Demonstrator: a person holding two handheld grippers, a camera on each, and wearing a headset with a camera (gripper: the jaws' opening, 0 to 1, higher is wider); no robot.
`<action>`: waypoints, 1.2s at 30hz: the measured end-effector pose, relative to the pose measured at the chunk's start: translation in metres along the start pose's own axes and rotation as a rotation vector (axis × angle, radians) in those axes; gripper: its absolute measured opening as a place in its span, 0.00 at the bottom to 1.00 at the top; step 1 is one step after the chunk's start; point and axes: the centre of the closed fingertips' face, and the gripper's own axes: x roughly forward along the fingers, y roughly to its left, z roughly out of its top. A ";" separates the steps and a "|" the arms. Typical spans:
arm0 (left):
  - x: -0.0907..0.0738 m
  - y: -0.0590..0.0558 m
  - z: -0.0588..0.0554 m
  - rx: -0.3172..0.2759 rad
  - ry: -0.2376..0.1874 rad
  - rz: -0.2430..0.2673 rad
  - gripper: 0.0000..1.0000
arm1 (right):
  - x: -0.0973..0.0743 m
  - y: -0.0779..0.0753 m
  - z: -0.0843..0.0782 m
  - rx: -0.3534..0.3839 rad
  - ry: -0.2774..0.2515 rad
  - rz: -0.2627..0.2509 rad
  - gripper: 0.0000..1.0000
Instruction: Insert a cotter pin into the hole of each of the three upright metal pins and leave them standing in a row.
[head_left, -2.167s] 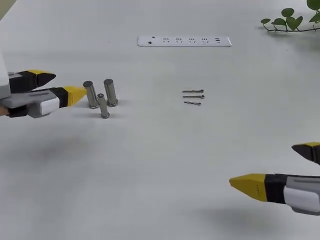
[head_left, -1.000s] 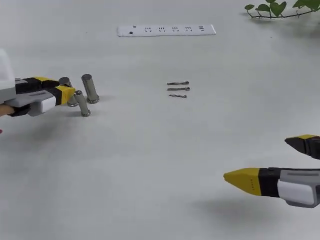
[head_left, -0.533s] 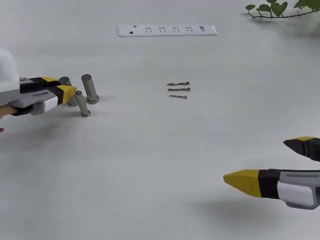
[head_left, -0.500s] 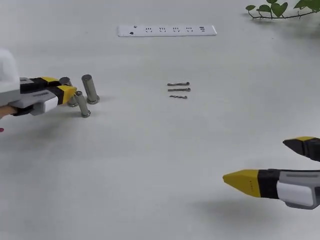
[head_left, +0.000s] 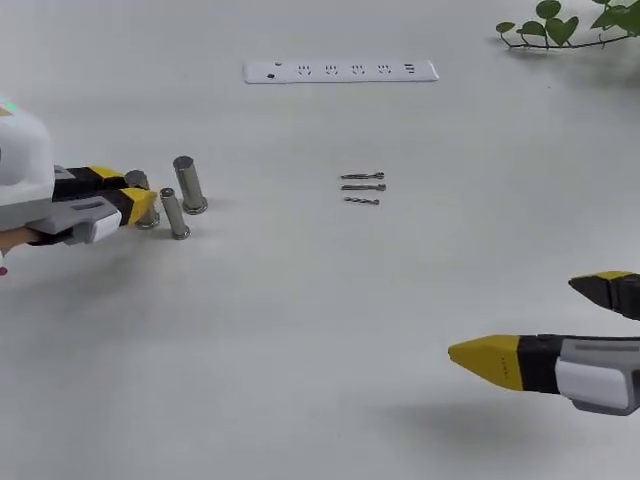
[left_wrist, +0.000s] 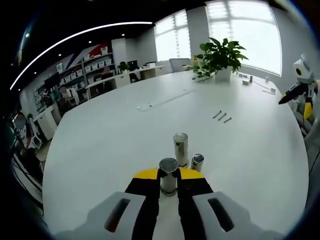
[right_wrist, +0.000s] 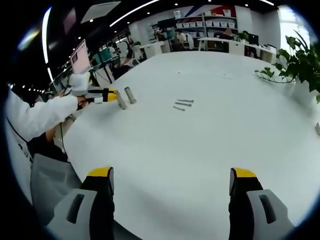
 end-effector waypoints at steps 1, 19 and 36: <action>-0.002 -0.001 0.000 0.004 0.001 0.000 0.09 | -0.001 0.000 0.000 0.000 -0.002 0.000 0.94; -0.037 -0.032 -0.013 -0.074 -0.003 0.004 0.09 | -0.005 0.013 0.007 -0.014 -0.033 0.020 0.94; -0.046 -0.095 0.028 -0.024 -0.135 -0.171 0.09 | -0.005 0.027 0.005 -0.022 -0.044 0.046 0.94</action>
